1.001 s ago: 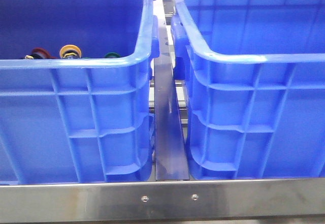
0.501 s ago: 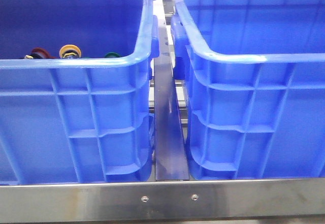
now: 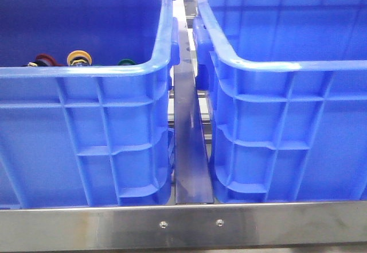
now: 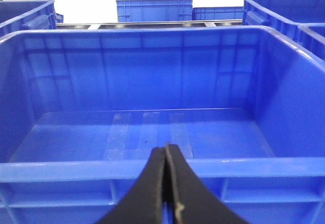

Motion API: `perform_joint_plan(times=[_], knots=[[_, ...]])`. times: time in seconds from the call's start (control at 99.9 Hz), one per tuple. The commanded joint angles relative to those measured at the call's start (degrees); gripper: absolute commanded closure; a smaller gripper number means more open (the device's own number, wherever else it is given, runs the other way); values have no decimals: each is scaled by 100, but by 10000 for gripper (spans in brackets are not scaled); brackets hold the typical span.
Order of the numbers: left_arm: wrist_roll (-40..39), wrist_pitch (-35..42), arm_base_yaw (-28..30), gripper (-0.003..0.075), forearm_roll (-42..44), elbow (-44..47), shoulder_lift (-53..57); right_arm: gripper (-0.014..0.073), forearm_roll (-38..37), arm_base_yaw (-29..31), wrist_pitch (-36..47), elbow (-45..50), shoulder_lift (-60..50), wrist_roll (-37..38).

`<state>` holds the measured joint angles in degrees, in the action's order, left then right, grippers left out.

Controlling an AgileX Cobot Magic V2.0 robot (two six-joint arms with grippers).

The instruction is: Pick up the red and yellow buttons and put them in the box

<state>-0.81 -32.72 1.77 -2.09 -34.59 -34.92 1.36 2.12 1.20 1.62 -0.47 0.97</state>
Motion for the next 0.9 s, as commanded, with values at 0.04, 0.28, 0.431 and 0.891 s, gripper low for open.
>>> perform_joint_plan(times=[0.04,0.28,0.431,0.891], knots=[[276,359,11,178,-343,-717,-834,661,-18,7,421,28,-128,-46],[347,-179,-87,156,-402,-1883,-2360,661,-18,7,421,28,-128,-46],[540,-710,-491,156,-286,-2646,-3359,661,-18,7,421,28,-128,-46],[498,-1862,-956,156,-101,-4583,-5651,661,-18,7,421,28,-128,-46]])
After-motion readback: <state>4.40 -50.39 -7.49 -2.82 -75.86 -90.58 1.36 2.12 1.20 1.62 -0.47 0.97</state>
